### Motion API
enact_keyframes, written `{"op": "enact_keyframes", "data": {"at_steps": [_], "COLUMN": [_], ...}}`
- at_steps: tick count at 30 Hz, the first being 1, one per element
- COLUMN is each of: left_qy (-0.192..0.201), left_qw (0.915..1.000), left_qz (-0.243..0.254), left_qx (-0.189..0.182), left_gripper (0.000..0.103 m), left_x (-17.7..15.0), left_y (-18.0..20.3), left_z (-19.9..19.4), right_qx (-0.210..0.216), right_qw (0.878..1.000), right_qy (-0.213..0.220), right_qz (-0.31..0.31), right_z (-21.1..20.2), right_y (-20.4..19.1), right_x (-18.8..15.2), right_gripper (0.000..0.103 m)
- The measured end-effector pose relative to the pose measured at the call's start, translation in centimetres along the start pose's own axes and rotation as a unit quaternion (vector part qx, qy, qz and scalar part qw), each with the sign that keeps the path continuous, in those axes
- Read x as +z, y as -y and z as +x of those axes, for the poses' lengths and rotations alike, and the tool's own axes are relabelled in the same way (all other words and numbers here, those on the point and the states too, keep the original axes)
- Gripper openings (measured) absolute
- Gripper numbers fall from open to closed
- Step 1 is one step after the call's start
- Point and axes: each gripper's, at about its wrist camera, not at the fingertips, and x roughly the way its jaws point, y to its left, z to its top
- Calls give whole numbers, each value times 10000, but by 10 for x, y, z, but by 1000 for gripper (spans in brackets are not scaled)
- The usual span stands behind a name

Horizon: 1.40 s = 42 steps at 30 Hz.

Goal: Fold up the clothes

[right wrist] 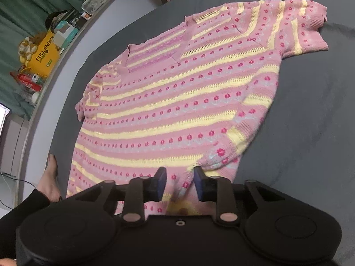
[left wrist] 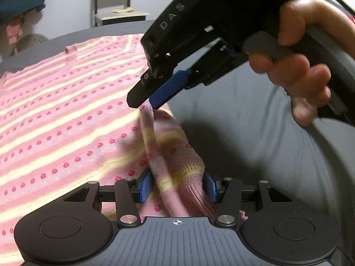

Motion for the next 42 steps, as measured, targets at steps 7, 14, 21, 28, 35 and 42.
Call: {"op": "enact_keyframes", "data": {"at_steps": [7,14,21,28,35,42], "left_qy": [30,-141,-18,167,129,193], "left_qw": [9931,9931,9967,9948,9987,9982], "left_qz": [-1051,-1109,-787,-948,-496,-546], "left_qx": [-518,-360,-177,-335,41,143], "left_gripper": [52,51,51,52,51,35], "left_x": [1,5,0,11,8,10], "left_y": [-23,-34,-28,-36,-32,-38], "left_z": [-1,3,1,-5,-5,-4], "right_qx": [-63,-246,-665,-887,-919,-960], "right_qw": [9999,9990,9943,9918,9921,9898], "right_qy": [-30,180,478,528,486,498], "right_qz": [149,315,677,753,703,926], "right_z": [-3,-17,-27,-22,-21,-16], "right_y": [6,20,43,53,52,60], "right_x": [3,8,13,25,24,26], "right_gripper": [32,37,44,44,44,44]}}
